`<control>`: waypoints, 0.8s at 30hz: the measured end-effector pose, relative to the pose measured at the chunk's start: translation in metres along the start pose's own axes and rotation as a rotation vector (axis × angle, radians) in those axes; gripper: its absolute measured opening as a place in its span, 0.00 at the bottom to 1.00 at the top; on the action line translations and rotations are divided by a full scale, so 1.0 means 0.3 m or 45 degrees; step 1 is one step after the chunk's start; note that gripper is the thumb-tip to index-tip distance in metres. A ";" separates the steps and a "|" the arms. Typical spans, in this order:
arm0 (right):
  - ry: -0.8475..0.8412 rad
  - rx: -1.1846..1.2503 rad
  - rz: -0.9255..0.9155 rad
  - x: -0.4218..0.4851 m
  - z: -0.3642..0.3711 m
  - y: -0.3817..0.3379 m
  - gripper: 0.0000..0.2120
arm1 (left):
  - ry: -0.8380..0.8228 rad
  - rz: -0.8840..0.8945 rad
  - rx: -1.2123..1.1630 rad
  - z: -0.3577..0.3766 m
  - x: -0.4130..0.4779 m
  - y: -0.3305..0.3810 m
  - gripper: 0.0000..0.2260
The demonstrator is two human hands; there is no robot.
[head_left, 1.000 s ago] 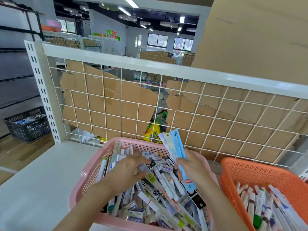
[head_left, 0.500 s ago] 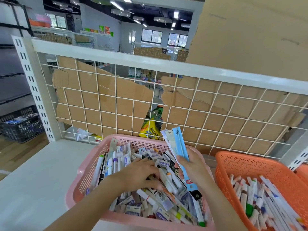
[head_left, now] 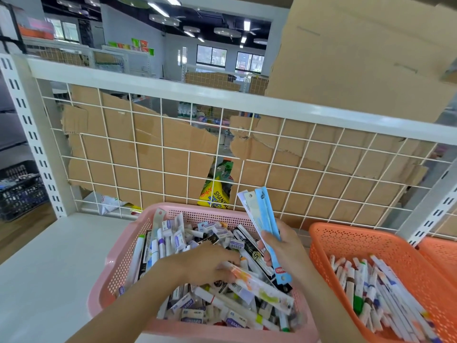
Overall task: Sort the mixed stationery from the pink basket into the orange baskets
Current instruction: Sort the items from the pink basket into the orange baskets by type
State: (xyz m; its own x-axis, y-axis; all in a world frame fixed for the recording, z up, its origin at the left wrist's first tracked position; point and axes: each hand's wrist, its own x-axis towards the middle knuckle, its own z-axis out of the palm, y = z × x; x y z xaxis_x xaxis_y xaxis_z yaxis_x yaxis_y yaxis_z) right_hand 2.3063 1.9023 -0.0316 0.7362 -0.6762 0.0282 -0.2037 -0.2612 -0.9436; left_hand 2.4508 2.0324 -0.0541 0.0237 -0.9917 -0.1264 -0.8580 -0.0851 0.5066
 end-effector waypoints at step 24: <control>0.697 -0.343 -0.076 -0.205 -0.296 0.035 0.02 | 1.065 -0.054 0.082 -0.105 0.063 0.135 0.08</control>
State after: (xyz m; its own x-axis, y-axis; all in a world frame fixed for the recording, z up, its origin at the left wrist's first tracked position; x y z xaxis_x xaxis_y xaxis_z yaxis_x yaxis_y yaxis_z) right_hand 2.2015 1.8798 -0.0139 0.3276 -0.8920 0.3116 -0.3811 -0.4265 -0.8203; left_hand 2.4327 2.0071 -0.0092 0.4073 -0.7343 0.5431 -0.8750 -0.1433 0.4624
